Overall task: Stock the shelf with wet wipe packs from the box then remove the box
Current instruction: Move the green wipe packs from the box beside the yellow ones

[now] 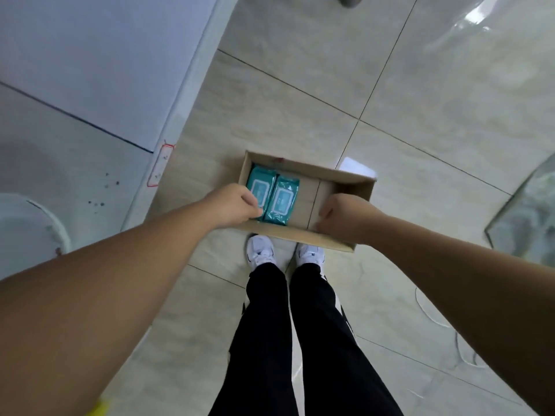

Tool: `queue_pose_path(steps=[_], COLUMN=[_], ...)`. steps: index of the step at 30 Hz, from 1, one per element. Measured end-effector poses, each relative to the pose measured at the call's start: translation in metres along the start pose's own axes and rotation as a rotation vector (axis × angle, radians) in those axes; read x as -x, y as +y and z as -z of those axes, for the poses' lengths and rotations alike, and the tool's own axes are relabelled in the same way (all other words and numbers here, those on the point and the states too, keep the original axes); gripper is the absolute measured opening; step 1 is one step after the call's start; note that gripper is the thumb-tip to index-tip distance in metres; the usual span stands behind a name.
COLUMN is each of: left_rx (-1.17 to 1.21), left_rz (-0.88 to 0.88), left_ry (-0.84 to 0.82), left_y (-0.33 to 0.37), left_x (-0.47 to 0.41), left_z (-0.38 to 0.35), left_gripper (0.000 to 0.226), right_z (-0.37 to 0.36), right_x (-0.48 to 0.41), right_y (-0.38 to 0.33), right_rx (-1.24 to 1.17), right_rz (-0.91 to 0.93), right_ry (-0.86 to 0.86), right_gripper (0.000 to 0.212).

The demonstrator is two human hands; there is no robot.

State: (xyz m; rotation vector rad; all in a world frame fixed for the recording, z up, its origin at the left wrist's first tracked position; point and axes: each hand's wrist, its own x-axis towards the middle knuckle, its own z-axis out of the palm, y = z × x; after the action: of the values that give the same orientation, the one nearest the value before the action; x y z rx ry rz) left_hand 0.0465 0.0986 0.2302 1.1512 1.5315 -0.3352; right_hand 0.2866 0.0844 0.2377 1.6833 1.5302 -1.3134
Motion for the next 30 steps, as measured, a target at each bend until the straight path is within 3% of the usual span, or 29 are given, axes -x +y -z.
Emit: queue_pose_path(steps=[3,13,17,26,30], left_rx=[0.013,0.081,0.128,0.089,0.06], left_rz=[0.013,0.125,0.095,0.17,0.226], left_ry=[-0.012,-0.046,-0.032,0.15,0.184], left_y=[-0.016,-0.069,-0.084,-0.12,-0.132], left_x=[-0.04,-0.162,-0.219,-0.311,-0.329], left_z=[-0.022,-0.088,-0.106,-0.143,-0.16], left_gripper=[0.018,0.031,0.024,0.106,0.119], right_z=[-0.025,-0.083,-0.095,-0.128,-0.138], right_x=[-0.04,-0.168,-0.229,-0.333,-0.358], right_y=[0.004,0.032,0.04,0.05,0.056], right_rx=[-0.008,-0.07,-0.015,0.063,0.015], right_rz=[-0.013,-0.045,-0.018,0.001,0.051], right_ry=[-0.036,-0.109,-0.08,0.009,-0.018], right_gripper=[0.042,0.04,0.049,0.073,0.099])
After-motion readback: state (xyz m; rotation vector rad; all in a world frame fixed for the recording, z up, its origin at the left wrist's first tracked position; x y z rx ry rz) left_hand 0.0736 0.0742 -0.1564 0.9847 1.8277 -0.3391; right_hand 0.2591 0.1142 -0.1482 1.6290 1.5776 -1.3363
